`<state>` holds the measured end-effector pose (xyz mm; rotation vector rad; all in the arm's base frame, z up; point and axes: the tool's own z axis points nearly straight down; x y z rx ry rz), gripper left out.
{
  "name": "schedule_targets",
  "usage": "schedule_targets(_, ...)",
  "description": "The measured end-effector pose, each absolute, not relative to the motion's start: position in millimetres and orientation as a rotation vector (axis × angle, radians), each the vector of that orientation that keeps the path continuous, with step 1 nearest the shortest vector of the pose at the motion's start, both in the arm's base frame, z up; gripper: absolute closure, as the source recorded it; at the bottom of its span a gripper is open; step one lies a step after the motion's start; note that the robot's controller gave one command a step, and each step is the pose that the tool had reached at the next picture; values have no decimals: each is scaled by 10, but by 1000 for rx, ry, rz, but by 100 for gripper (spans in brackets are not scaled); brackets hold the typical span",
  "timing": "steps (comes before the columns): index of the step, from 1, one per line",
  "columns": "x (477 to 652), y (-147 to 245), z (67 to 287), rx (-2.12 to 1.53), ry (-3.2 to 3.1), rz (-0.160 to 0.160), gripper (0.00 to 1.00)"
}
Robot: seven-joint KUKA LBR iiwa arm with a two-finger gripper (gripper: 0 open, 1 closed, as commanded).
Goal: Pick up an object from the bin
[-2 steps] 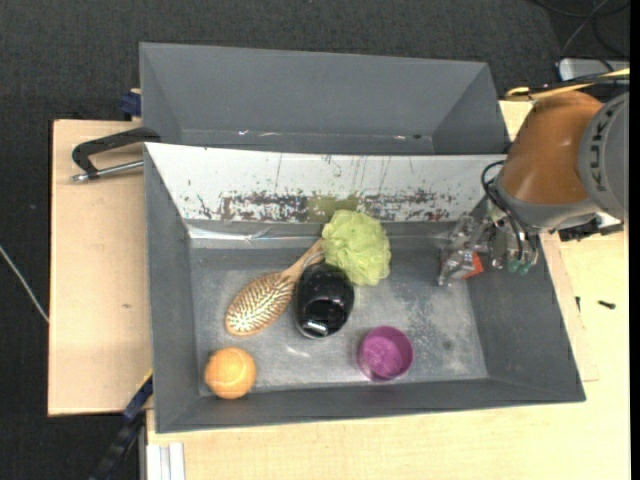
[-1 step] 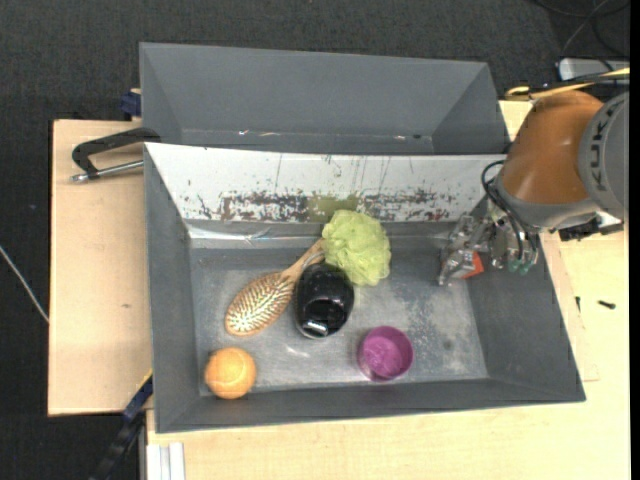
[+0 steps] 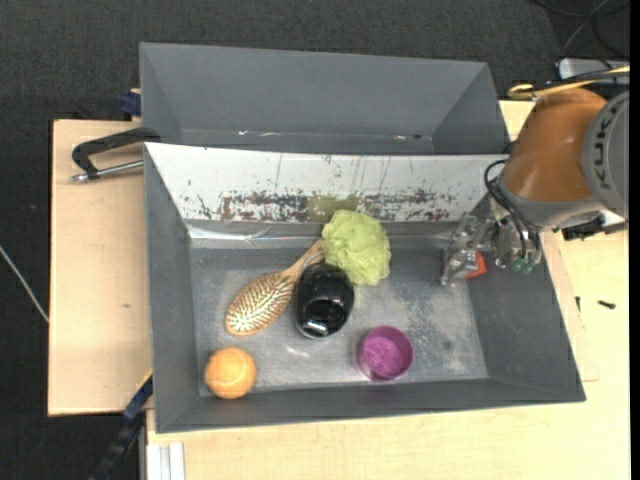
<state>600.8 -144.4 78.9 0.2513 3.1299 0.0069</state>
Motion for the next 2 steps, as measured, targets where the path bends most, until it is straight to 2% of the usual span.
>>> schedule_targets(2, 6029, -1456, 1145, 253, 3123, 1, 100)
